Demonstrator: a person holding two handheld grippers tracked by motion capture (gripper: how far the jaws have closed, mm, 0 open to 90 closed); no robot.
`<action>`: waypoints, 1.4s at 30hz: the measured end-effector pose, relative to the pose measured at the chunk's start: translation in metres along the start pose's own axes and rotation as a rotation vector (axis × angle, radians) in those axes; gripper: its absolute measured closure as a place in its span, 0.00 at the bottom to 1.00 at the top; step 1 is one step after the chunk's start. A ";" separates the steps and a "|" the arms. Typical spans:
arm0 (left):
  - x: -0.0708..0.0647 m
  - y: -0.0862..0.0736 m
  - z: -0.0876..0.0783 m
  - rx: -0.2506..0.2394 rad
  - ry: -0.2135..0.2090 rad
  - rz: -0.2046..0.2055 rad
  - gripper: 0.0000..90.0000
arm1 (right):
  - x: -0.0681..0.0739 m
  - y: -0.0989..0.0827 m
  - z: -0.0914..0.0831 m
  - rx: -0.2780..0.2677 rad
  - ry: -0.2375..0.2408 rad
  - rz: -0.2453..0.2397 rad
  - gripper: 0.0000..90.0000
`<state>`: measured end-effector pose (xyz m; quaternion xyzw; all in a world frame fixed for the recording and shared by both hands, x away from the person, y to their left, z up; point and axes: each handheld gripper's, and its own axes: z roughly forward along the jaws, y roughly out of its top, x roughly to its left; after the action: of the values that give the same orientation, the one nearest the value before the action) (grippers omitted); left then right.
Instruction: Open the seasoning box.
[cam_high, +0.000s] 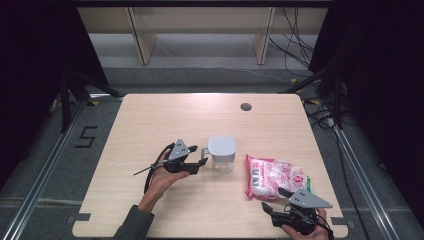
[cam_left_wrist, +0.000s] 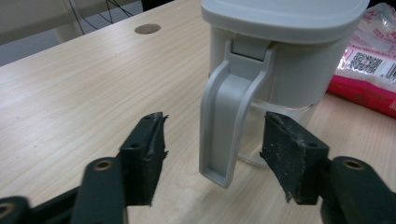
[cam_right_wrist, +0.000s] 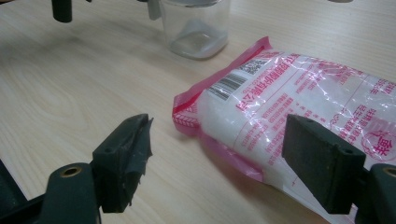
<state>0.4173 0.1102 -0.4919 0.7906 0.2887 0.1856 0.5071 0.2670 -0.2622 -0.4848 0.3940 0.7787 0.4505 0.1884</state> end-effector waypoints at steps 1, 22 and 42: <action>0.001 0.002 -0.004 0.001 -0.004 -0.006 0.39 | -0.001 0.000 0.000 -0.002 -0.007 -0.015 0.27; -0.007 0.038 -0.033 -0.142 0.067 -0.014 0.91 | 0.003 0.000 0.000 0.016 -0.015 -0.018 0.27; -0.006 0.042 -0.002 -0.146 -0.053 -0.062 0.99 | 0.007 0.003 0.007 0.023 0.002 -0.022 0.27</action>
<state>0.4232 0.0944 -0.4530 0.7469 0.2850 0.1694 0.5764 0.2679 -0.2519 -0.4856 0.3872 0.7882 0.4398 0.1880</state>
